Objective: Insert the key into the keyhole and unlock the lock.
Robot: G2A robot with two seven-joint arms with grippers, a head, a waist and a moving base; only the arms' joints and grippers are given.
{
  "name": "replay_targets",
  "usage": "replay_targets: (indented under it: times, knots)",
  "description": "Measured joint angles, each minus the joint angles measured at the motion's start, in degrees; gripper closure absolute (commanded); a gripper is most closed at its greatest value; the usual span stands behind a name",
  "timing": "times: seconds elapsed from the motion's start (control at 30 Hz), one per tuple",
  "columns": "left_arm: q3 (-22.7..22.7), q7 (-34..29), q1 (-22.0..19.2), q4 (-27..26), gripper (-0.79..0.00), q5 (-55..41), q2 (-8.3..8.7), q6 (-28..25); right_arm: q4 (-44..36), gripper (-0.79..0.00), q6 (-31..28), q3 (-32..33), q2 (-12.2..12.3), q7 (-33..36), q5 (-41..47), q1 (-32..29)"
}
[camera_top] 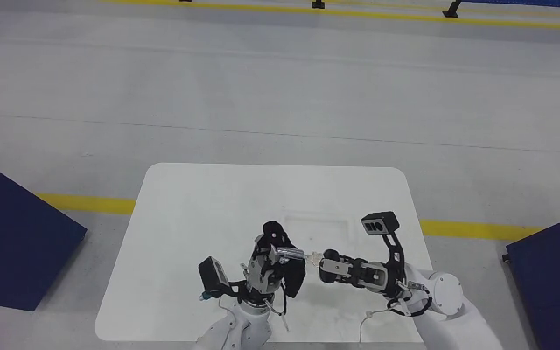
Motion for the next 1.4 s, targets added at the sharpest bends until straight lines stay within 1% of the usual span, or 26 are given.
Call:
replay_targets:
  times: [0.37, 0.47, 0.53, 0.67, 0.9, 1.1, 1.2, 1.4]
  knots:
    - [-0.3, 0.2, 0.0, 0.3, 0.000, 0.8, -0.06, 0.1, -0.4, 0.000, 0.4, 0.2, -0.1, -0.4, -0.6, 0.1]
    - [-0.3, 0.2, 0.1, 0.2, 0.000, 0.7, -0.09, 0.0, -0.3, -0.071, 0.5, 0.3, -0.1, -0.3, -0.5, 0.2]
    - [-0.4, 0.1, 0.1, 0.2, 0.000, 0.7, -0.11, -0.1, -0.3, -0.080, 0.6, 0.4, -0.1, -0.3, -0.5, 0.4]
    - [-0.5, -0.1, 0.2, 0.1, 0.000, 0.7, -0.12, -0.3, -0.4, -0.068, 0.7, 0.4, -0.1, -0.1, -0.4, 0.6]
    - [-0.6, -0.3, 0.3, 0.0, 0.000, 0.7, -0.17, -0.3, -0.3, 0.000, 1.0, 0.4, -0.2, 0.0, -0.4, 1.4]
    - [-0.7, -0.4, 0.3, -0.1, 0.000, 1.1, -0.17, -0.3, -0.3, 0.000, 1.9, 0.2, -0.2, 0.0, -0.9, 1.9]
    - [-0.9, -0.2, 0.2, -0.1, 0.000, 2.6, -0.11, 0.6, -0.6, 0.000, 3.6, 0.0, -0.2, -0.1, -1.3, 1.9]
    - [-1.1, 0.9, -0.4, 0.7, 0.000, 7.5, 0.17, 2.9, -1.6, 0.000, 9.3, 0.4, 0.0, -0.6, -0.9, 1.5]
